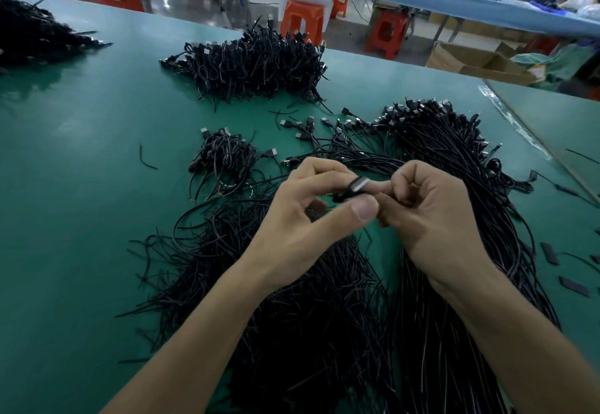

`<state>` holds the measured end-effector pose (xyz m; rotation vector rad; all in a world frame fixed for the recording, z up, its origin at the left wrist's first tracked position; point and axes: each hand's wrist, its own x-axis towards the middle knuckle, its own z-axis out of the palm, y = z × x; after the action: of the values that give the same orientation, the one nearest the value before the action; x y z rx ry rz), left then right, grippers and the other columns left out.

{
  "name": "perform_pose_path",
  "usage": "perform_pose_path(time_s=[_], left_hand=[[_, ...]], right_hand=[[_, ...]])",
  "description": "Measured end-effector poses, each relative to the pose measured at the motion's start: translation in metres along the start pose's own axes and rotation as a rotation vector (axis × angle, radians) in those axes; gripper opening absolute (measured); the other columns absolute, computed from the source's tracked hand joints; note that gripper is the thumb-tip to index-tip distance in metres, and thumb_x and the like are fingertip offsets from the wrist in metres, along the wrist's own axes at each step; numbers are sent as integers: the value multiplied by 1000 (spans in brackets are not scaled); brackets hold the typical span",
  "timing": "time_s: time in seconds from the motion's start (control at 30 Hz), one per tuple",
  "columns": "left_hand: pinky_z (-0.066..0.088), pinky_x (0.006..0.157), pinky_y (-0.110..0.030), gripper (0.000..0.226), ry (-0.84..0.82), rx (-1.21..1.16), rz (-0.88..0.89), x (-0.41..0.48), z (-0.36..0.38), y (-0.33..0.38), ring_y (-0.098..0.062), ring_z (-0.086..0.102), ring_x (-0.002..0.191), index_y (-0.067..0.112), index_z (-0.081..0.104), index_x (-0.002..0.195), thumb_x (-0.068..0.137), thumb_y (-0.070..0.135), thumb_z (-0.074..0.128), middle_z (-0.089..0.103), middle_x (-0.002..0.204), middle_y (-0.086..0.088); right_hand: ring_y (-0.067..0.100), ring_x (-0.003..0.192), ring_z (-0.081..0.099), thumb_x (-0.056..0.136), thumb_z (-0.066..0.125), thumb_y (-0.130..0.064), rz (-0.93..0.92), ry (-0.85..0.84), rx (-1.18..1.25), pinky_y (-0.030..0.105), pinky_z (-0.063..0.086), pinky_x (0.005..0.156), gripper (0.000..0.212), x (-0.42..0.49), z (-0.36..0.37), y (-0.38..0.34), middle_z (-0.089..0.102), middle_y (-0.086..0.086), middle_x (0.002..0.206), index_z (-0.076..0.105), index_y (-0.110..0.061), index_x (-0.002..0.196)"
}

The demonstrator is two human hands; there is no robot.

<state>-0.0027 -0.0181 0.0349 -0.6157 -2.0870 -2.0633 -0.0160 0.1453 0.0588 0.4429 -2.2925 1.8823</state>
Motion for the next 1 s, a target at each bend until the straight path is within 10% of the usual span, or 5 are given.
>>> perform_pose_path(time_s=[0.17,0.33,0.53,0.77,1.0], left_hand=[[40,86,-25,72,23,42,74,-2,-3,0,-7,48,93,34,76,97,84,85,28,45,89,10],[38,66,-13,48,-43,222,-33,-1,2,-7,0,52,73,23,79,96,97,55,43,52,85,14],[49,73,-23,24,-116,171,-123,1,8,-12,-7,62,80,15,71,104,95,29,54,66,88,10],[56,88,-44,46,-8,-206,-216,1,4,-13,-25,67,89,7,72,93,100,27,32,72,88,-7],[53,97,-41,66,117,-185,-368,5,8,-20,-17,73,93,32,80,81,92,68,26,78,90,-2]], right_hand=[[14,73,69,83,77,-3,-73,155,-229,30,55,67,47,1,-5,6,68,6,72,44,-29,62],[5,75,64,85,75,-4,-322,262,-542,11,48,62,40,-4,2,2,65,-12,74,44,-21,66],[15,74,65,85,74,1,-581,312,-662,22,51,68,33,-5,10,2,65,-3,81,50,-13,68],[9,83,69,86,73,-5,-356,277,-269,19,53,72,41,-9,21,5,67,-13,83,44,-27,69],[18,86,71,84,75,0,-229,207,-205,37,59,80,44,-10,16,12,69,-4,77,44,-25,65]])
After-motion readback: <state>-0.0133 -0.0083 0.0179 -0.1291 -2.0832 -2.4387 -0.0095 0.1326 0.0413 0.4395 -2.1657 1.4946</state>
